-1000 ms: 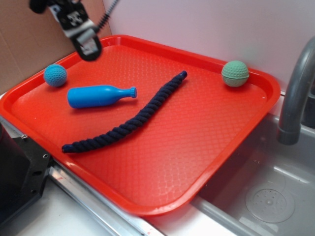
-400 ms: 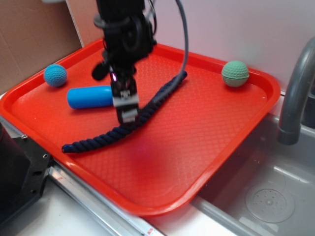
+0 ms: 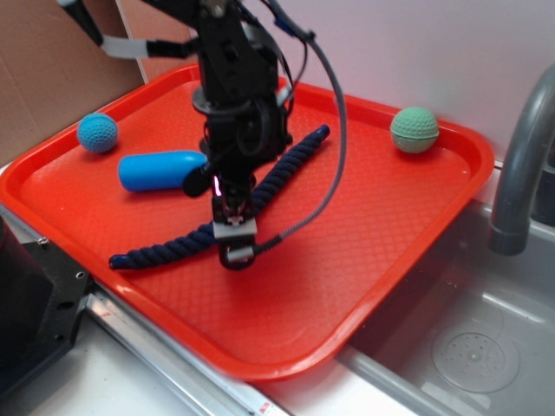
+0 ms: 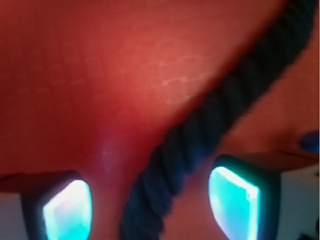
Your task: Grab the blue rope.
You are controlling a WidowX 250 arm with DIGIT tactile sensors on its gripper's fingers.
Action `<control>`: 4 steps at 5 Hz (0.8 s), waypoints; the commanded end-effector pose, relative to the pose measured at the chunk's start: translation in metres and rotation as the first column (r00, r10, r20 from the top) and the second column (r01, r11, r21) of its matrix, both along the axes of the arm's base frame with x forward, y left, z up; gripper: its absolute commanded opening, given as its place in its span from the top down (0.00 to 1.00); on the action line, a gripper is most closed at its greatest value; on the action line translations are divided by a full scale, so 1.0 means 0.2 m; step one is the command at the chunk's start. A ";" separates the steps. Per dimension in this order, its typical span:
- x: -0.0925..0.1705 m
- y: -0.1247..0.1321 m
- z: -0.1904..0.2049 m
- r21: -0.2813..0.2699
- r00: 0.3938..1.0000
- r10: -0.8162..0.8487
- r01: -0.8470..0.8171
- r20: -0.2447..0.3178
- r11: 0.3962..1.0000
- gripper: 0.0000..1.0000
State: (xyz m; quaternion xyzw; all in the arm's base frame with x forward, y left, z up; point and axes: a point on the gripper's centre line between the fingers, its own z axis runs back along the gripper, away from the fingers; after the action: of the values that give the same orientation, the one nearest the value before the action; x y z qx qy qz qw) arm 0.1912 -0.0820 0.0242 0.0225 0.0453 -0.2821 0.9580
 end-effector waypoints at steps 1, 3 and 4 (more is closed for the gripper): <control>-0.01 -0.04 -0.04 -0.051 0.999 -0.002 0.003 0.033 0.999 1.00; 0.00 0.02 -0.01 -0.107 0.998 0.060 -0.057 0.027 0.993 1.00; 0.03 0.10 0.19 -0.102 0.994 0.110 -0.111 -0.018 0.989 1.00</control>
State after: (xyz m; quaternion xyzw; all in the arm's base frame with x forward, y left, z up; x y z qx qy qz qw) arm 0.1902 -0.0615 0.0506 -0.0299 0.0729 -0.2330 0.9693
